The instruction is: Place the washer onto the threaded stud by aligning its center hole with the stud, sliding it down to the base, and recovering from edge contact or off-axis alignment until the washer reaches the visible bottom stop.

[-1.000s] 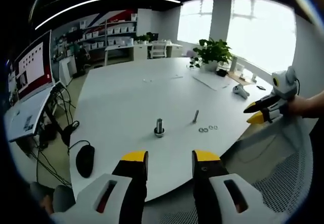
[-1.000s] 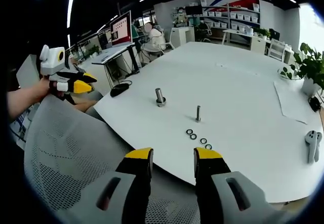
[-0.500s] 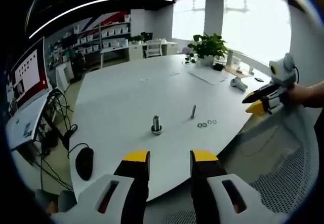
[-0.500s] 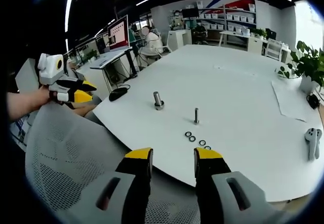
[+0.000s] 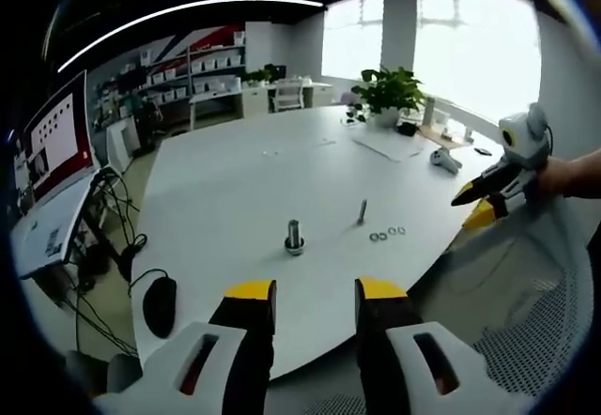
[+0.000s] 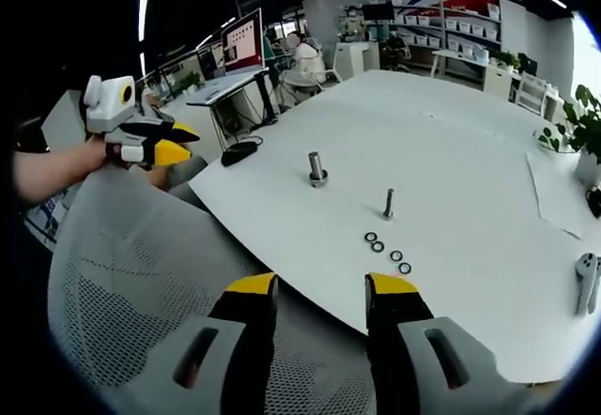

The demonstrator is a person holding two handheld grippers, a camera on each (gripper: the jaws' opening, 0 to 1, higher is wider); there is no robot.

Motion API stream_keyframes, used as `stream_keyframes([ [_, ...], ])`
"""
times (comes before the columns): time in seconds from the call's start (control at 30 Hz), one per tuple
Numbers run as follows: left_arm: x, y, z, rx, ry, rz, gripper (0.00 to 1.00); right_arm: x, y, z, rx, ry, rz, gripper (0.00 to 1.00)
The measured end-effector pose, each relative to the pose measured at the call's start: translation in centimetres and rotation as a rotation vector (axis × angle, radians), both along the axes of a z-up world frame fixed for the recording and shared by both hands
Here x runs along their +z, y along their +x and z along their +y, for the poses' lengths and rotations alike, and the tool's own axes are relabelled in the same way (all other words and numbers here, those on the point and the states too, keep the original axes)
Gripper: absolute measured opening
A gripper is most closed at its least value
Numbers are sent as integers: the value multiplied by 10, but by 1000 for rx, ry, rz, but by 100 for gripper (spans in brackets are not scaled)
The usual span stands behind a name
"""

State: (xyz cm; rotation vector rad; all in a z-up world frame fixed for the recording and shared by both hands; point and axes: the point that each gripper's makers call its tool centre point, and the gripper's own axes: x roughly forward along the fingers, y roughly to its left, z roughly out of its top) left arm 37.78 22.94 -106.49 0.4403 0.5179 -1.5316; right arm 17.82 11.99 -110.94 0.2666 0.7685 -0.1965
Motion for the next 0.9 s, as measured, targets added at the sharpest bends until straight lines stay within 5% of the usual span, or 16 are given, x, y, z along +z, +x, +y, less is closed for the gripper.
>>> stream_keyframes([
  [0.2, 0, 3, 1, 13, -11, 6, 32, -8, -3, 2, 35, 43, 49, 41],
  [0.3, 0, 3, 1, 7, -14, -5, 31, -2, 4, 1, 29, 106, -18, 41],
  [0.4, -3, 1, 2, 5, 3, -6, 31, -4, 3, 2, 42, 103, -3, 42],
  [0.57, -5, -1, 3, -7, 13, 0, 31, -22, 0, -24, 113, -24, 92, 42],
  [0.7, -7, -5, 4, -14, 24, 18, 32, -36, 7, -43, 119, -26, 128, 42],
  [0.9, -4, -5, 3, -14, 11, 11, 31, -69, 2, -58, 174, -36, 267, 37],
])
